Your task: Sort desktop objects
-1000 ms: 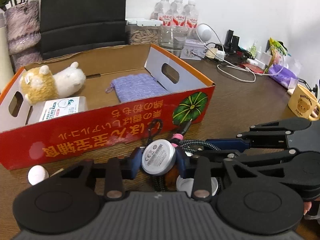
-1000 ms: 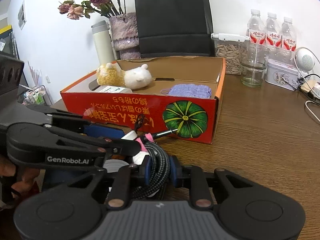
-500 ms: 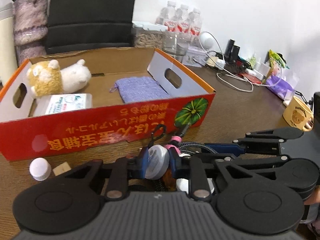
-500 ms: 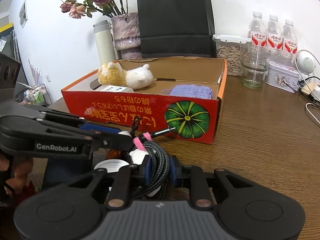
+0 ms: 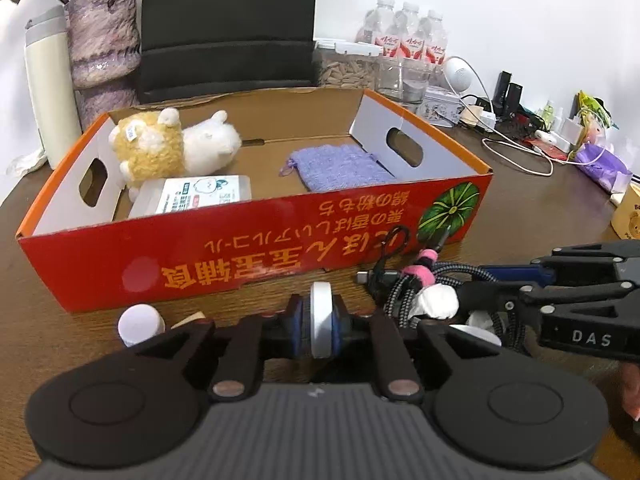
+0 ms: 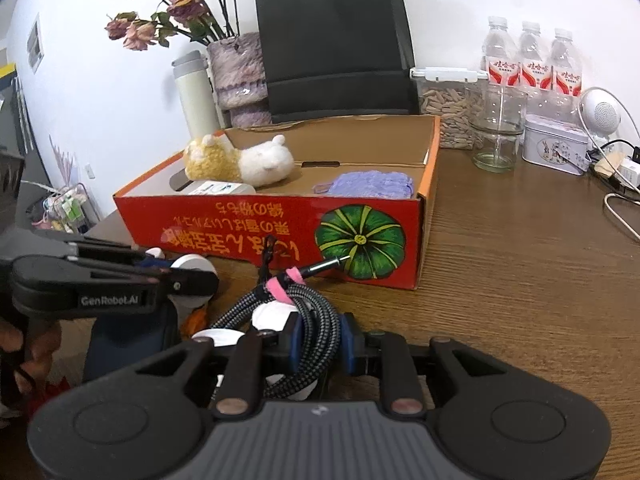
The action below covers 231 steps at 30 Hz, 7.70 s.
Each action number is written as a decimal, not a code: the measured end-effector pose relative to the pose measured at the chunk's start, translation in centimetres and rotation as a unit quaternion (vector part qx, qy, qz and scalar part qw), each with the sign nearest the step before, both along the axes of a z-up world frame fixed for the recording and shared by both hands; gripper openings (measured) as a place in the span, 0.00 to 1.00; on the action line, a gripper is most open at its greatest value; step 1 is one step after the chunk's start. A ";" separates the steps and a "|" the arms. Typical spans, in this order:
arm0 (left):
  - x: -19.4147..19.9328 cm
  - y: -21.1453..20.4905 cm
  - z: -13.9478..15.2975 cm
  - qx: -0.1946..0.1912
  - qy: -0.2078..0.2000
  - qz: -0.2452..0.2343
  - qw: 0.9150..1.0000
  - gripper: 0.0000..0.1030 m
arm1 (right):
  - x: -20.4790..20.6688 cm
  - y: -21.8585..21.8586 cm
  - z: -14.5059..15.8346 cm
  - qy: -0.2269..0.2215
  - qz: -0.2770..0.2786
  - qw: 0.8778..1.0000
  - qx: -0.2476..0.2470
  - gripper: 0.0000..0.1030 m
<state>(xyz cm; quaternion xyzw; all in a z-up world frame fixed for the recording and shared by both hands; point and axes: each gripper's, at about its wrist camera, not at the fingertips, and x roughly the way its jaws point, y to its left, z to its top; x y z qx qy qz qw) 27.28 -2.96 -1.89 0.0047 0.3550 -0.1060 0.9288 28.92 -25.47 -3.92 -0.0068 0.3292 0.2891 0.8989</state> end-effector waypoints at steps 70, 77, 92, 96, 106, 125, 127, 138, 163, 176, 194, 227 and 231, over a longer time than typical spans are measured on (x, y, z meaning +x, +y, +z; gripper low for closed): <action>-0.1 3.1 0.5 0.010 -0.064 0.004 0.998 0.42 | -2.6 0.8 1.6 -0.031 -0.056 0.997 0.046 0.11; -0.3 1.4 -0.6 0.043 -0.064 -0.014 0.997 0.16 | -2.4 0.2 1.1 -0.023 -0.067 0.996 0.057 0.11; -4.9 0.1 1.1 0.060 -0.132 -0.018 0.989 0.09 | -3.3 0.2 1.5 -0.042 -0.066 0.995 0.067 0.11; -5.7 -0.2 1.9 0.062 -0.144 -0.017 0.988 0.09 | -3.3 0.3 1.9 -0.044 -0.067 0.994 0.073 0.11; -5.9 0.0 6.2 0.042 -0.191 -0.001 0.981 0.09 | -3.0 1.1 5.8 -0.093 -0.055 0.990 0.086 0.11; 1.9 1.9 8.8 -0.017 -0.213 0.063 0.975 0.09 | 4.3 4.7 7.5 -0.139 -0.053 0.984 0.100 0.11; 3.1 2.2 8.2 -0.018 -0.202 0.067 0.977 0.09 | 5.5 5.2 6.8 -0.130 -0.053 0.986 0.091 0.11; 8.2 3.9 4.7 -0.012 -0.140 0.078 0.987 0.09 | 10.6 5.7 3.4 -0.079 -0.064 0.993 0.064 0.11; 6.7 4.1 4.3 -0.009 -0.192 0.130 0.973 1.00 | 9.7 5.3 3.0 -0.095 -0.092 0.990 0.042 0.99; 4.6 4.8 5.0 0.009 -0.207 0.159 0.965 1.00 | 8.1 5.4 3.8 -0.123 -0.094 0.987 0.032 1.00; -3.1 9.2 3.3 0.014 -0.165 0.204 0.965 1.00 | 0.8 3.2 1.7 -0.114 -0.070 0.990 -0.044 1.00; -5.6 9.3 0.6 0.051 -0.091 0.170 0.980 1.00 | -1.4 5.4 -1.2 -0.049 -0.018 0.992 -0.111 1.00; -5.5 9.1 0.4 0.057 -0.089 0.169 0.980 1.00 | -1.4 5.6 -1.3 -0.049 -0.015 0.993 -0.107 1.00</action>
